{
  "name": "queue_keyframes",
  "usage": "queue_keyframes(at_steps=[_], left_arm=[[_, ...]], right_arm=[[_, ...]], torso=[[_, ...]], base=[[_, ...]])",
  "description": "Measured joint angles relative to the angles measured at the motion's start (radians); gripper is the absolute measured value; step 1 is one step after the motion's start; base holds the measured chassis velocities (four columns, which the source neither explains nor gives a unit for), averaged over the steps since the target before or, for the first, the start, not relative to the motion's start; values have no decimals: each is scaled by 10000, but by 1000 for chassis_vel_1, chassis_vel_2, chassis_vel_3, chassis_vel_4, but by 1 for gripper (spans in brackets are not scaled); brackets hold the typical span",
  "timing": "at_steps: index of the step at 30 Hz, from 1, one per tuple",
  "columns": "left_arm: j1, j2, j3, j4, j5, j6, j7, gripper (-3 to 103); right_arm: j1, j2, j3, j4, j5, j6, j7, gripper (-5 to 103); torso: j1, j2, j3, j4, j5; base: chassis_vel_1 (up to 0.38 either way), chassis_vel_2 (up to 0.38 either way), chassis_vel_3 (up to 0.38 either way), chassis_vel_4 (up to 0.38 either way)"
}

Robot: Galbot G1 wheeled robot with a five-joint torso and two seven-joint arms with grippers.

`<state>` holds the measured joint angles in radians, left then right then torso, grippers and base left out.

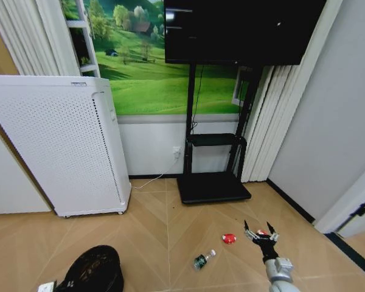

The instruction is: Pick up the trash bin and place the garbage on the floor into it.

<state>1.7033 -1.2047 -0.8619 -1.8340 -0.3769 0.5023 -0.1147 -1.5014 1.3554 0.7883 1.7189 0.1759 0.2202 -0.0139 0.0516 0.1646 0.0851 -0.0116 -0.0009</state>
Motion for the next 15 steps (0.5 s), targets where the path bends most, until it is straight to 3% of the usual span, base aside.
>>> queue_keyframes(at_steps=[2,4,7,15], left_arm=[[-14,-21,4,-23,96,-143,3,11],[-127,-185,23,-143,508,-1114,19,5],[-218,-270,23,-286,665,-1532,35,4],[-506,-176,-122,-1006,850,-1969,180,4]], right_arm=[[-12,9,0,23,-15,9,1,100],[-84,42,28,125,-52,50,4,100],[-136,54,65,127,-92,109,4,100],[-221,69,106,226,-122,125,47,100]], torso=[[0,0,0,2,4],[0,0,0,8,0],[0,-1,0,9,3],[0,0,-1,8,9]], base=[[0,0,0,0],[0,0,0,0],[0,0,0,0],[0,0,0,0]])
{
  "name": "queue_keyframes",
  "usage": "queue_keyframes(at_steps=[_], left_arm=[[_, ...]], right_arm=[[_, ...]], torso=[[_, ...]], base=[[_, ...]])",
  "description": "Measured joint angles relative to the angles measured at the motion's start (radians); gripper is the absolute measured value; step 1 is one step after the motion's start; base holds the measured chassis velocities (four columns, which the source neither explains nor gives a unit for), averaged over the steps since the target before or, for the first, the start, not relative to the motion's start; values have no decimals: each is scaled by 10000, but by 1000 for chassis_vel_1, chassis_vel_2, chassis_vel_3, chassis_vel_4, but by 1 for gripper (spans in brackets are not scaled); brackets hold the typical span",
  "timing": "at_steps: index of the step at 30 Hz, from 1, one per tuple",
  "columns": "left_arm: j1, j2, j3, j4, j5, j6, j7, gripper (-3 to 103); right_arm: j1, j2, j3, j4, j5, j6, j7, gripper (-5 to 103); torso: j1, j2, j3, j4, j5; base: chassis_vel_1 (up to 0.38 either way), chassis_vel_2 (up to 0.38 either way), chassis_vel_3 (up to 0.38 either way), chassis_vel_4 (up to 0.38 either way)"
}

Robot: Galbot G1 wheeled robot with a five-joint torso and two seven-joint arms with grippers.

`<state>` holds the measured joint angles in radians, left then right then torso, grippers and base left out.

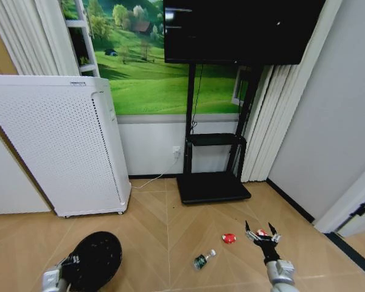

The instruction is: Pick up the trash bin and place the garbage on the floor into it.

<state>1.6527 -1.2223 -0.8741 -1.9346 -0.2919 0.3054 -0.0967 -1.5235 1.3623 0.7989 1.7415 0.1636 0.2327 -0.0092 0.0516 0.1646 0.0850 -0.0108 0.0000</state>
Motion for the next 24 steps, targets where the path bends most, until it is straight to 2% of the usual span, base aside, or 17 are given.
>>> queue_keyframes(at_steps=[3,5,6,7,11,14,19,20,23,24], left_arm=[[-43,93,-57,-154,101,-139,114,4],[-139,262,-104,-352,328,-548,379,4],[-316,427,-158,-488,563,-1143,691,4],[-316,427,-158,-488,563,-1143,691,4],[-658,720,-243,-750,461,-1770,1174,4],[-817,893,-313,-912,219,-2021,1440,4],[-875,957,-336,-994,126,-2080,1530,4],[-920,1014,-346,-1096,95,-2153,1659,4],[-924,1021,-347,-1108,95,-2175,1683,4],[-930,1034,-346,-1146,110,-2234,1743,4]], right_arm=[[-29,-8,-38,28,14,-63,4,100],[-68,-48,-177,17,140,-257,8,100],[-74,-136,-427,-112,405,-503,26,100],[-74,-136,-427,-112,405,-503,26,100],[-77,-333,-893,-297,865,-995,36,100],[-142,-454,-1140,-205,1239,-1340,33,100],[-174,-522,-1243,-86,1463,-1578,6,100],[-212,-688,-1418,115,1934,-1992,-49,100],[-213,-733,-1448,149,2006,-2081,-49,100],[-180,-877,-1501,235,2133,-2337,-40,100]], torso=[[0,0,0,0,0],[0,0,0,0,0],[-1,0,-1,-2,0],[-1,0,-1,-2,0],[-1,1,-1,-2,0],[-1,1,-1,-2,2],[-1,1,-1,-2,2],[-2,2,-1,-1,0],[-2,2,-1,-1,1],[-2,2,-1,-1,0]], base=[[0,0,0,0],[0,0,0,0],[0,0,0,0],[0,0,0,0],[0,0,0,0],[0,0,0,0],[0,0,0,0],[0,0,0,0],[0,0,0,0],[0,0,0,0]])
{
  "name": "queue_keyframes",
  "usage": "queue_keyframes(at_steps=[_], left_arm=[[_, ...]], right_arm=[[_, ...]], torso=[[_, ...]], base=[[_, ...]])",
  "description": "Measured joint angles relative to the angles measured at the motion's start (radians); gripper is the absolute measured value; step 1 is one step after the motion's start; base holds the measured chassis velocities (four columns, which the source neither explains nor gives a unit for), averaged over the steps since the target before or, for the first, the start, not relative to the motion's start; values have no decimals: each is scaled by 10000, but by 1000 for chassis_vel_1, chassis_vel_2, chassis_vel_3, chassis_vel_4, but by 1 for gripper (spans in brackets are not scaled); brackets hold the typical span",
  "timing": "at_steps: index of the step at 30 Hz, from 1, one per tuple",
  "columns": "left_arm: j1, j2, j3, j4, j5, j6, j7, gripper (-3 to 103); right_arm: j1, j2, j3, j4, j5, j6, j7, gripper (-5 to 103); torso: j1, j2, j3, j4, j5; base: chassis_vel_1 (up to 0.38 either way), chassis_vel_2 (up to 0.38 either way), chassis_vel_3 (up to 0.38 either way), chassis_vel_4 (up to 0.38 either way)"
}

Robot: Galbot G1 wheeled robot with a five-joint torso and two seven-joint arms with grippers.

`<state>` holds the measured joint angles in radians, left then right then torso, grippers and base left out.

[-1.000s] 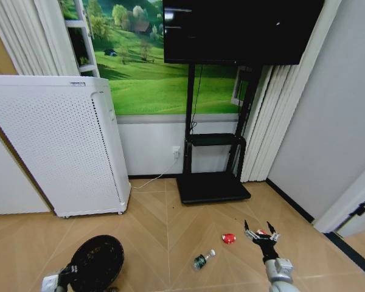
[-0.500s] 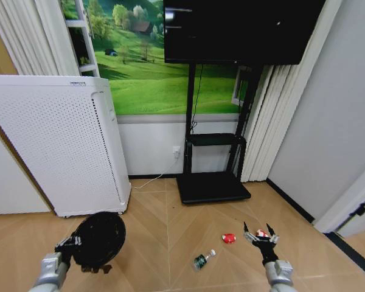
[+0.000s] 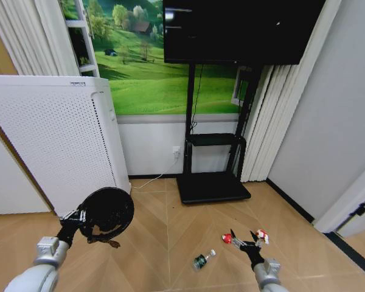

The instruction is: Pick up the trash bin and place the garbage on the floor into it.

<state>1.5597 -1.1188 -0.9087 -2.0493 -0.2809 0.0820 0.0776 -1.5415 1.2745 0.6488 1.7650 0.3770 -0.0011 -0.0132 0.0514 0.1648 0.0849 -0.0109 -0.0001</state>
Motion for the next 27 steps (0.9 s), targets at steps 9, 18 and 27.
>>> queue_keyframes(at_steps=[9,18,27], left_arm=[[90,-114,-92,-170,200,-187,136,4],[252,-302,-152,-203,351,-324,204,4],[210,-367,-124,-115,422,-325,222,4]], right_arm=[[498,-379,5,89,125,176,-52,100],[593,-258,-123,-127,-376,508,-260,100],[786,-327,-169,-332,-232,518,-235,100]], torso=[[0,0,0,0,1],[0,0,1,-2,3],[0,0,0,0,0]], base=[[0,0,0,0],[14,18,-12,-17],[136,141,-128,-150]])
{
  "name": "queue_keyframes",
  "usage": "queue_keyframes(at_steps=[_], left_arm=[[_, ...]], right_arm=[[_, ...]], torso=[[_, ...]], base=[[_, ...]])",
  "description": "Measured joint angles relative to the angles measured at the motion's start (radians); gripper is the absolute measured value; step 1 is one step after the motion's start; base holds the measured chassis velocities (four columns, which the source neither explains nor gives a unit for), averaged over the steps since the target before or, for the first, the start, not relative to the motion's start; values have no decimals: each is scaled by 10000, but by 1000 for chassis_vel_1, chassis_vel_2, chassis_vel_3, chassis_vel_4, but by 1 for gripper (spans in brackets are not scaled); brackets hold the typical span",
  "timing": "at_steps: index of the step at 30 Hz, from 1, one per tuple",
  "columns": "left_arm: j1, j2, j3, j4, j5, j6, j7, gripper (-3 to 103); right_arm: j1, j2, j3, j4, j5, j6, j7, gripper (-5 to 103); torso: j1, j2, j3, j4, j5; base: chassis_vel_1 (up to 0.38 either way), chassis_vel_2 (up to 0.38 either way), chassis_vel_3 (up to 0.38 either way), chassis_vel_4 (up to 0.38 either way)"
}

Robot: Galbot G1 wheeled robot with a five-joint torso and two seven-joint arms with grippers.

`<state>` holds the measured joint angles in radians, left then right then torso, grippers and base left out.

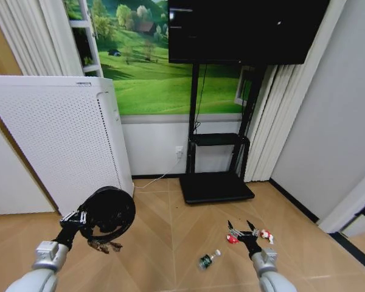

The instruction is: Pick up the trash bin and place the garbage on the floor into it.

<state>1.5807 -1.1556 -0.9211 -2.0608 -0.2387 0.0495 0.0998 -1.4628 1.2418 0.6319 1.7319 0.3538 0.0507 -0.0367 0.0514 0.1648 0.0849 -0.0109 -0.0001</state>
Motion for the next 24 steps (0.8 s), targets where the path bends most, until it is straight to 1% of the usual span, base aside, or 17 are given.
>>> queue_keyframes(at_steps=[4,6,7,10,11,12,13,14,15,16,17,18,19,20,21,23,24], left_arm=[[-51,-6,35,69,2,0,-6,4],[-94,-9,66,154,24,0,-28,4],[-94,-9,66,154,24,0,-28,4],[-128,-6,92,227,62,0,-36,4],[-134,-6,109,263,81,0,-37,4],[-140,-2,138,288,91,0,-42,4],[-140,-2,138,288,91,0,-42,4],[-144,8,165,305,96,0,-42,4],[-144,8,165,305,96,0,-42,4],[-219,50,259,355,98,3,-42,4],[-404,168,446,477,106,39,-42,4],[-404,168,446,477,106,39,-42,4],[-538,262,590,583,121,73,-40,4],[-576,304,658,677,135,91,-35,4],[-576,304,658,677,135,91,-35,4],[-586,335,706,820,157,94,-29,4],[-586,335,706,820,157,94,-29,4]], right_arm=[[78,3,-71,-118,35,80,106,100],[225,30,-237,-278,-17,163,504,100],[225,30,-237,-278,-17,163,504,100],[352,0,-413,-364,-244,-86,808,100],[422,-51,-518,-403,-333,-351,964,100],[549,-175,-637,-446,-374,-873,1099,100],[549,-175,-637,-446,-374,-873,1099,100],[675,-322,-765,-548,-334,-1299,1281,100],[675,-322,-765,-548,-334,-1299,1281,100],[819,-543,-895,-692,-136,-1778,1560,100],[886,-828,-995,-826,377,-2315,1929,100],[886,-828,-995,-826,377,-2315,1929,100],[988,-1055,-1110,-966,871,-2719,2281,100],[1198,-1305,-1344,-1162,1464,-3263,2718,100],[1198,-1305,-1344,-1162,1464,-3263,2718,100],[1625,-1602,-1855,-1503,2308,-4085,3411,100],[1625,-1602,-1855,-1503,2308,-4085,3411,100]], torso=[[0,0,0,-3,-3],[0,-1,1,3,2],[0,-1,1,3,2],[2,-1,0,0,-2],[1,0,-1,0,3],[1,0,0,1,-5],[1,0,0,1,-5],[0,0,0,3,0],[0,0,0,3,0],[0,-1,1,11,3],[0,0,0,0,5],[0,0,0,0,5],[1,0,1,-14,2],[0,0,1,-8,2],[0,0,1,-8,2],[1,0,1,-7,0],[1,0,1,-7,0]], base=[[228,218,-230,-239],[236,244,-242,-250],[237,265,-239,-250],[209,239,-226,-236],[185,129,-127,-196],[108,129,-70,-107],[108,129,-70,-107],[25,2,-70,-28],[25,2,-70,-28],[0,0,0,0],[-71,-40,90,43],[-71,-40,90,43],[-71,-40,73,71],[-85,-65,15,35],[-85,-65,15,35],[-19,-33,7,1],[0,0,0,0]])
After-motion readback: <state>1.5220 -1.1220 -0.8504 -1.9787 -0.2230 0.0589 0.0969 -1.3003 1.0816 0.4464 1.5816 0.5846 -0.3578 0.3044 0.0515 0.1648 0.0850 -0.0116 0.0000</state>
